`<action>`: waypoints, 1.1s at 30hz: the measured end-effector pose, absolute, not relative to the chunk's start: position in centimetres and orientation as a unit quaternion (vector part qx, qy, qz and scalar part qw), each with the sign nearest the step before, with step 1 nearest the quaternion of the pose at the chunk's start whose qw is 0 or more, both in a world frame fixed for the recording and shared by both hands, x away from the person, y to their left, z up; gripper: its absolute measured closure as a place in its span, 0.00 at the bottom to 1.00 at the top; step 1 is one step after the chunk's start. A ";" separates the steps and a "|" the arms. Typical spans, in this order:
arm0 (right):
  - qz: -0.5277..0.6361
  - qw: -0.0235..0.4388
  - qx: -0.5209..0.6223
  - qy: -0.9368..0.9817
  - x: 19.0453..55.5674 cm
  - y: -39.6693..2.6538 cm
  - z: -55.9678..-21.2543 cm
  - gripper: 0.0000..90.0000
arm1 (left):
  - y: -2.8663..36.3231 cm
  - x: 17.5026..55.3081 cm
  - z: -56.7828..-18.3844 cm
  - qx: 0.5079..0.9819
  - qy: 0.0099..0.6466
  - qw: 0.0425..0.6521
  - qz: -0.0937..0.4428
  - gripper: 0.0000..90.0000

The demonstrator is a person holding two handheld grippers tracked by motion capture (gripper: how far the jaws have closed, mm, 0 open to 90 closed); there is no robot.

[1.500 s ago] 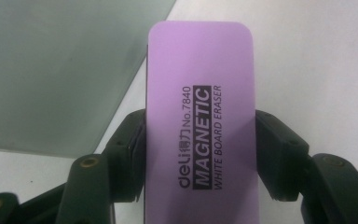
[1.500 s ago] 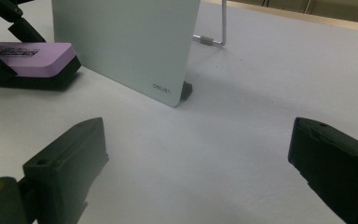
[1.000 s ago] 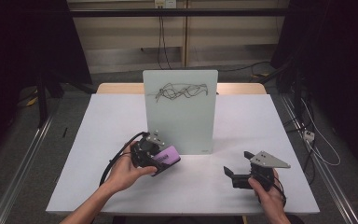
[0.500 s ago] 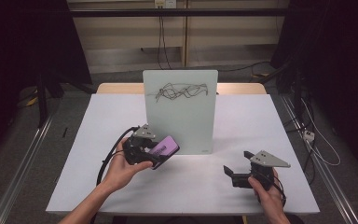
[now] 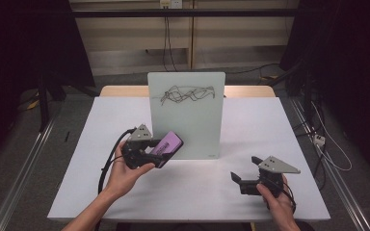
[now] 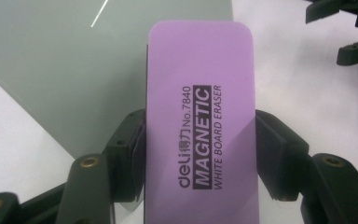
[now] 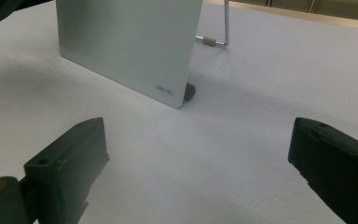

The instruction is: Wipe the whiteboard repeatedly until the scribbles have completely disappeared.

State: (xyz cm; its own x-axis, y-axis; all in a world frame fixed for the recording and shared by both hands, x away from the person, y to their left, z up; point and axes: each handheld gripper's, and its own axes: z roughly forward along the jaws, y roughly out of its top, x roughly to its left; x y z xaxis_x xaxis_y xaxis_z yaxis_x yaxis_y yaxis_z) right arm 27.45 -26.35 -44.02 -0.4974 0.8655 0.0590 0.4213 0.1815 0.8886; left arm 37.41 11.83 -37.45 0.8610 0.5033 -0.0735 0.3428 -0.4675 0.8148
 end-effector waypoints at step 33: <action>0.462 0.236 0.440 0.733 27.7 -26.1 -44.1 0.05 | 12.8 36.9 -35.5 0.830 0.230 0.450 0.236 0.46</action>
